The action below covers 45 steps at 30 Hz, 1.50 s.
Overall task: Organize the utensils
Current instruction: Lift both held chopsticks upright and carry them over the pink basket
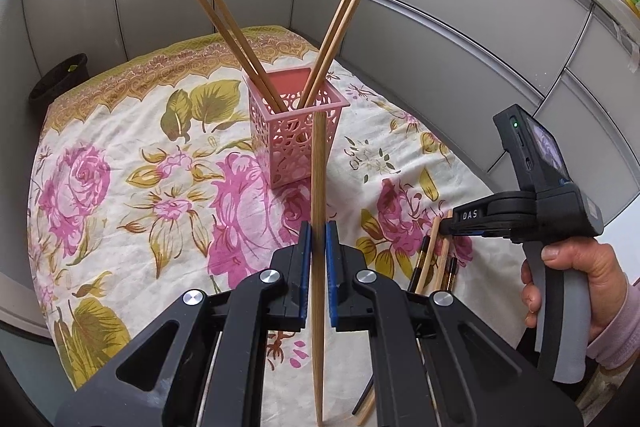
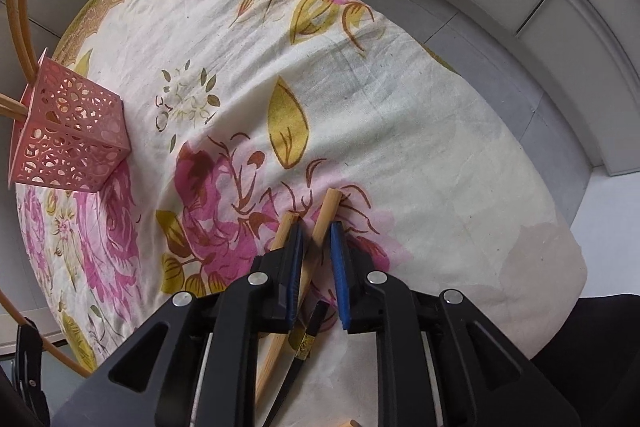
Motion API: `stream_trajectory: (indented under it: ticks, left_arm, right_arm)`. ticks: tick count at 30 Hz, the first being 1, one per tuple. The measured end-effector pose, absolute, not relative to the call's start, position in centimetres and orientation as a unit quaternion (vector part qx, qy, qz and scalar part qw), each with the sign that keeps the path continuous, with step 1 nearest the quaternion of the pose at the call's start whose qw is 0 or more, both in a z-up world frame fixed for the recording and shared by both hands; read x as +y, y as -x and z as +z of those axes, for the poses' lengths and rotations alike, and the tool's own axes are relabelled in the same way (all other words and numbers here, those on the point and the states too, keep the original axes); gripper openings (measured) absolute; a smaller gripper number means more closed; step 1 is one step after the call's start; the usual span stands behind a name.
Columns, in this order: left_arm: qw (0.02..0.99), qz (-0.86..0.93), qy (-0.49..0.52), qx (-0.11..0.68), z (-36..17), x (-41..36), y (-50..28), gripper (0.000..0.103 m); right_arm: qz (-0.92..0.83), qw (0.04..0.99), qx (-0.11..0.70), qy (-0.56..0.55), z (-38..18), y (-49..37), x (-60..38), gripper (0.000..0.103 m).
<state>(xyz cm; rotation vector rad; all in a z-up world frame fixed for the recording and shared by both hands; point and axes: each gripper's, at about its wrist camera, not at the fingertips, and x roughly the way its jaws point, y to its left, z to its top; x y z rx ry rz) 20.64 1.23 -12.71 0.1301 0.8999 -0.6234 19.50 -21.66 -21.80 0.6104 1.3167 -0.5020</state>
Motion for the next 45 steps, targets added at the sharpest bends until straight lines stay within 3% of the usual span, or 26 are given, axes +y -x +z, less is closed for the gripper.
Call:
stream_trajectory:
  ticks: [8,18,24,37,45]
  left_arm:
    - [0.885,-0.277,-0.046,0.372,-10.6,2.2,-19.5,0.006]
    - [0.932,-0.248,-0.001,0.266,-5.6,2.9,-16.4,0.006]
    - [0.94,-0.242,0.018,0.24,-3.3,2.6,-14.2,0.006]
    - [0.949,-0.222,-0.009,0.222,0.5,0.9,-11.7,0.006]
    - [0.962,-0.189,0.001,0.195,4.2,0.0,-16.1,0.006]
  right_arm:
    - [-0.169,0.756,0.504,-0.382,-22.2,-18.2,-23.9,0.008]
    - [-0.073,0.899,0.319,-0.292,-11.9,-14.3,-22.4,0.008]
    - [-0.037,0.948,0.235,-0.212,-6.0,-10.4,-20.8,0.008]
    - [0.011,0.968,0.163,-0.188,2.0,-7.4,-22.0,0.008]
    - [0.021,0.977,0.113,-0.18,7.6,-9.0,-23.2,0.008]
